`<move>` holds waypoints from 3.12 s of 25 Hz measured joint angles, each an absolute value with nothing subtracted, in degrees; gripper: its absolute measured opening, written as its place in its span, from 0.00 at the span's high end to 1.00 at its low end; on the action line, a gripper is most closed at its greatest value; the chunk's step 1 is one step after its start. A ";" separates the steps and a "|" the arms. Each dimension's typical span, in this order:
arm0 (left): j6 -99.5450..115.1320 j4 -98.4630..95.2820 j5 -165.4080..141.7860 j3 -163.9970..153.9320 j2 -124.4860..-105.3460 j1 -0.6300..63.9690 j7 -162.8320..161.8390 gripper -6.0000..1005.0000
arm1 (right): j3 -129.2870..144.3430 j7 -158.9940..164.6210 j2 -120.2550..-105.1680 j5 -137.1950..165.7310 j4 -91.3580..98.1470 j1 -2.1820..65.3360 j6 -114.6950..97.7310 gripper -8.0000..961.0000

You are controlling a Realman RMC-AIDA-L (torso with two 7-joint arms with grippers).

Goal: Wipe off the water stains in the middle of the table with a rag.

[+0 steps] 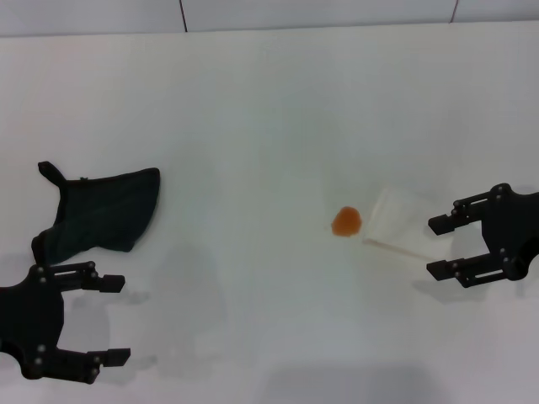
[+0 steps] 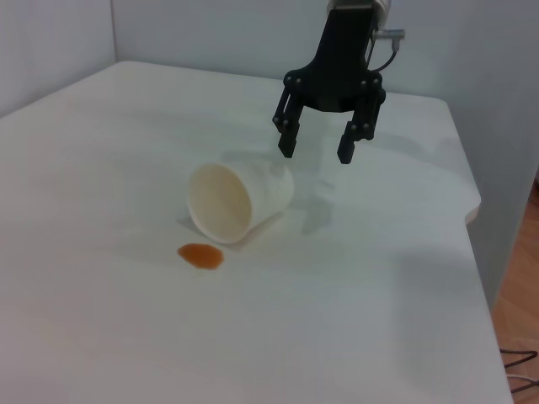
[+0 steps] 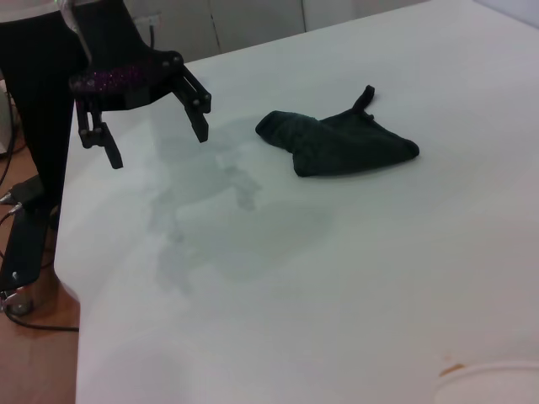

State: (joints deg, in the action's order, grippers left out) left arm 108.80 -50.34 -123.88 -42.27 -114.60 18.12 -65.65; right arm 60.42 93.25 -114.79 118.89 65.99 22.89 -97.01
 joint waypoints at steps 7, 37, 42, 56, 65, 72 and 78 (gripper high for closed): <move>108.80 -50.38 -123.88 -42.27 -114.61 18.10 -65.65 0.12 | 60.37 93.18 -114.68 118.94 66.04 22.75 -96.69 0.32; 107.61 -50.74 -123.83 -42.56 -114.60 19.53 -65.66 0.12 | 67.84 111.74 -115.02 134.27 70.62 32.12 -89.33 0.20; 107.40 -50.73 -123.84 -42.63 -114.60 19.79 -65.62 0.12 | 69.26 117.25 -114.94 139.24 68.37 37.04 -90.90 0.09; 105.88 -50.46 -124.25 -42.72 -114.61 21.27 -65.39 0.12 | 77.32 123.47 -115.23 145.49 62.44 45.92 -92.39 0.10; 105.09 -50.24 -125.14 -42.72 -114.81 22.37 -65.41 0.12 | 81.85 124.13 -115.37 146.03 56.31 49.28 -87.92 0.10; 104.53 -50.22 -125.23 -42.71 -114.96 22.72 -65.57 0.12 | 84.52 123.70 -115.39 146.05 55.60 49.21 -85.13 0.10; 104.46 -50.24 -125.24 -42.71 -114.96 22.91 -65.69 0.12 | 83.90 122.97 -115.39 145.33 56.36 47.89 -84.70 0.18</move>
